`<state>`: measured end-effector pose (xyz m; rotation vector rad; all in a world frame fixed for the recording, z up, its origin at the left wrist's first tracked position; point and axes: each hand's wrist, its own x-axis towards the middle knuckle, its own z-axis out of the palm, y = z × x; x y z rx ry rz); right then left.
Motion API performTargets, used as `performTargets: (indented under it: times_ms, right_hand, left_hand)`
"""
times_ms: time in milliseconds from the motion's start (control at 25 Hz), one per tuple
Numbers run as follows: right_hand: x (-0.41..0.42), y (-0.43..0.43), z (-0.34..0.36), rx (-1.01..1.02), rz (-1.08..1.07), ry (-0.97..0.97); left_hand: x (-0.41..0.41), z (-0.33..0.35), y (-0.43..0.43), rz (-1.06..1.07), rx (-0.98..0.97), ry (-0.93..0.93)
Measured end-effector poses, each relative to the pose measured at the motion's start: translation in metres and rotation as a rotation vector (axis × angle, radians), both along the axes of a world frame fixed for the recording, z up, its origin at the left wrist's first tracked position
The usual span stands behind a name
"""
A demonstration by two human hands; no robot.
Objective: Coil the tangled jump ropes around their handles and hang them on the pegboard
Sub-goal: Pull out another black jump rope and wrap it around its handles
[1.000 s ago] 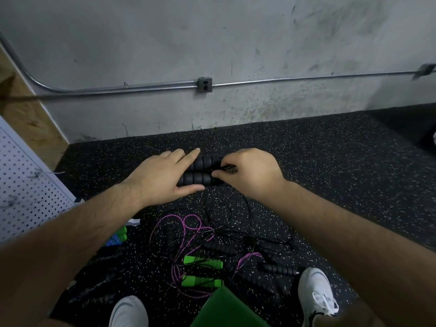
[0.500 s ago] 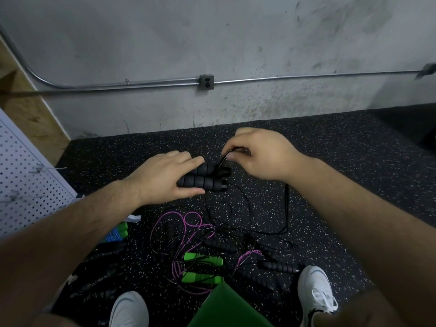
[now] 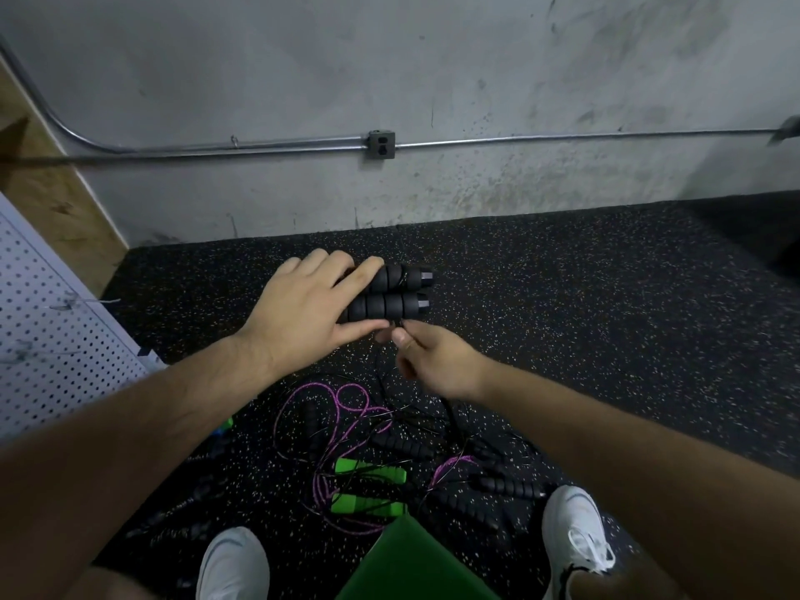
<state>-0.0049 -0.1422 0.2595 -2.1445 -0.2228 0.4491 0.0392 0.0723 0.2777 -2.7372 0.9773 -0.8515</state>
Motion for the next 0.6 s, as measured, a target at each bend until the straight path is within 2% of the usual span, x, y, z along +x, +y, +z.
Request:
performTargets:
  times_ms: [200, 360, 440, 520, 600]
  right_hand:
    - [-0.011, 0.026, 0.018, -0.046, -0.008, 0.072]
    - [-0.033, 0.030, 0.052, -0.278, 0.171, 0.079]
    - [-0.042, 0.025, 0.074, -0.424, 0.199, -0.128]
    - [-0.040, 0.014, 0.089, -0.595, 0.130, -0.425]
    - [-0.026, -0.002, 0.094, -0.691, 0.043, -0.644]
  left_hand:
    - [0.008, -0.002, 0.007, 0.068, -0.009, -0.003]
    - [0.017, -0.002, 0.018, 0.143, 0.036, 0.035]
    - [0.019, -0.005, 0.025, 0.131, 0.085, 0.066]
    - [0.016, -0.007, 0.025, 0.081, 0.114, 0.101]
    - [0.010, -0.009, 0.019, -0.004, 0.138, 0.123]
